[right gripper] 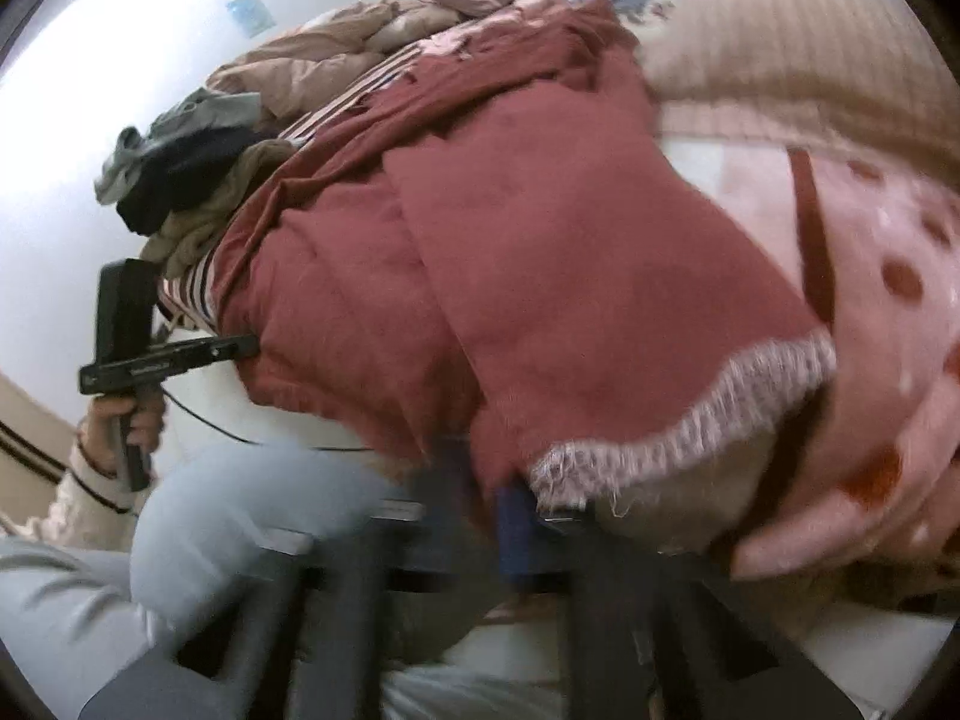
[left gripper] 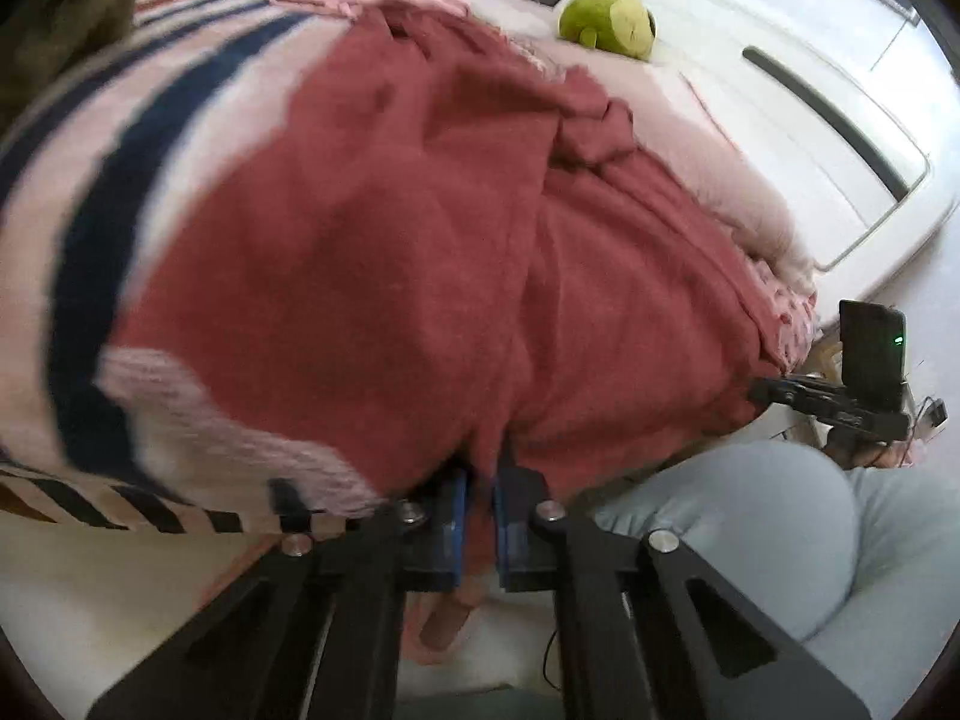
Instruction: Fold small clothes
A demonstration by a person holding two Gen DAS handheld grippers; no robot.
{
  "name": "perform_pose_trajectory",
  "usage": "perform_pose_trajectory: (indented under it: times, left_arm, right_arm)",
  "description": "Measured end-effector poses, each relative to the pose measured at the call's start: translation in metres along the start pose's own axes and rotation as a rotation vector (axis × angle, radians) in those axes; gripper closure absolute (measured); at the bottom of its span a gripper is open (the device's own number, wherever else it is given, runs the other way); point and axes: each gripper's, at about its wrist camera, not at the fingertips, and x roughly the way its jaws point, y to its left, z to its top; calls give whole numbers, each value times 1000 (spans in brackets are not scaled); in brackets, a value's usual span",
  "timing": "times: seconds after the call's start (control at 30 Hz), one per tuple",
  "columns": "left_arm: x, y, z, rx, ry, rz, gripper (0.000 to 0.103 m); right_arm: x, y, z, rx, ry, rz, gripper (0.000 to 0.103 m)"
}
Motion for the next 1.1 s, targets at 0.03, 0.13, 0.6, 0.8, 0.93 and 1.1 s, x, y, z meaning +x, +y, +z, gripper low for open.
perform_pose_trajectory:
  times: [0.03, 0.13, 0.6, 0.8, 0.93, 1.1]
  left_arm:
    - [-16, 2, 2, 7, -41, 23, 100]
    - [-62, 7, 7, 53, -115, 112, 101]
    - [-99, 3, 57, 157, -75, -69, 50]
    - [-64, -3, 181, 207, -203, 85, 36]
    - [12, 8, 252, 199, -125, 123, 36]
    - [106, 34, 299, 183, 65, 191, 37]
  right_arm:
    - [-5, 4, 5, -7, -29, -15, 101]
    - [-25, 11, 15, -10, -101, 18, 102]
    - [-44, 6, 52, -31, -87, -22, 54]
    - [-27, 2, 162, -91, -174, -120, 38]
    - [21, -13, 234, -95, -175, -202, 26]
    - [102, -49, 284, -91, -20, -302, 22]
